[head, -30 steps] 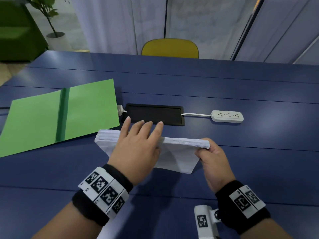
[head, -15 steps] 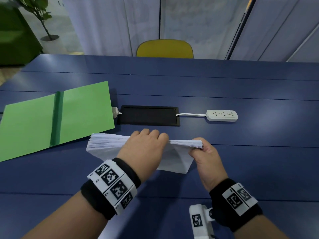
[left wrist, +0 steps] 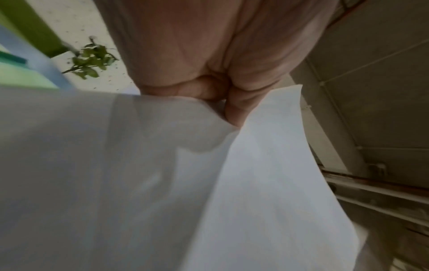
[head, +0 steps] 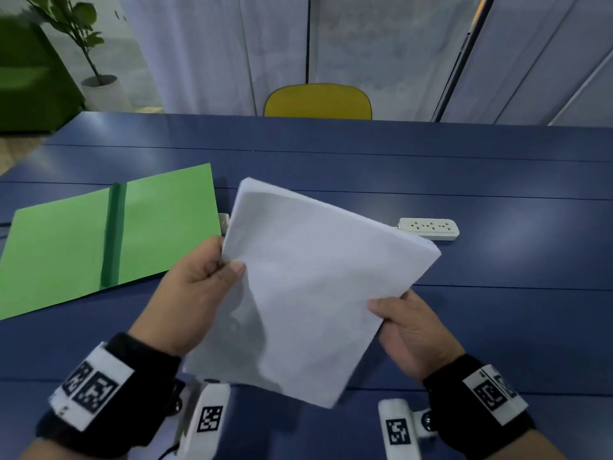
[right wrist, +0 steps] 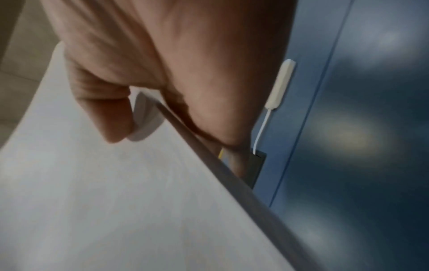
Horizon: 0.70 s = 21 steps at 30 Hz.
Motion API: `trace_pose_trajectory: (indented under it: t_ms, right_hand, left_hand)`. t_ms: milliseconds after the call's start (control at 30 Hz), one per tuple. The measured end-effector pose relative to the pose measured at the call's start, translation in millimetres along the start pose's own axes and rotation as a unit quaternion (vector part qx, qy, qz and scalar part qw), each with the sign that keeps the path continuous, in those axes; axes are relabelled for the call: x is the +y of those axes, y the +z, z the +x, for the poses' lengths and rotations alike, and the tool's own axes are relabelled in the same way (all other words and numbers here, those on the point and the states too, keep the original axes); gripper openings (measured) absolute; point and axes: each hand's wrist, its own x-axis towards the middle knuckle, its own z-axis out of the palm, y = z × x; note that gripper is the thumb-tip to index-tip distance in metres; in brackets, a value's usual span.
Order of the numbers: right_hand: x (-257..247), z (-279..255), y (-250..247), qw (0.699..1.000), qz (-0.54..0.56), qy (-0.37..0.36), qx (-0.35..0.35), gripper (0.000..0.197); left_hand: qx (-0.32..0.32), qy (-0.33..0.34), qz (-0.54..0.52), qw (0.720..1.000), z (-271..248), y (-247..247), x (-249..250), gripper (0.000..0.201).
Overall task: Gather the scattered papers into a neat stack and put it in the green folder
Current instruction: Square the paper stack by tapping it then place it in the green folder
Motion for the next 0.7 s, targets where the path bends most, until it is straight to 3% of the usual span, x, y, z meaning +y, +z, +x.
trace_pose_trajectory:
  t_ms: [100, 167, 267, 400, 500, 567, 700]
  right_hand:
    - [-4, -1, 14, 0.998, -0.055, 0.021, -0.003, 0.028]
    - [2, 0, 24, 0.991, -0.127, 0.010, 0.035, 0.027]
    - [10, -4, 48, 0.977, -0.172, -0.056, 0.111, 0.025]
    - [16, -16, 70, 0.958, -0.164, -0.174, 0.156, 0.024]
    - [32, -13, 66, 0.952, -0.178, -0.161, 0.190, 0.022]
    - [45, -10, 58, 0.956, -0.178, -0.115, 0.203, 0.022]
    - [45, -6, 50, 0.957, -0.203, -0.087, 0.186, 0.026]
  left_hand:
    - [0.049, -0.040, -0.086, 0.994, -11, 4, -22, 0.011]
    - [0.111, -0.038, -0.076, 0.990, -21, 17, -33, 0.008]
    - [0.232, 0.023, 0.020, 0.972, -41, 45, -32, 0.007]
    - [0.341, 0.075, -0.037, 0.936, -54, 71, -24, 0.013]
    - [0.344, 0.003, -0.087, 0.935, -52, 75, -43, 0.029]
    - [0.306, -0.067, -0.090, 0.945, -51, 77, -58, 0.026]
    - [0.257, -0.076, -0.085, 0.960, -41, 72, -58, 0.021]
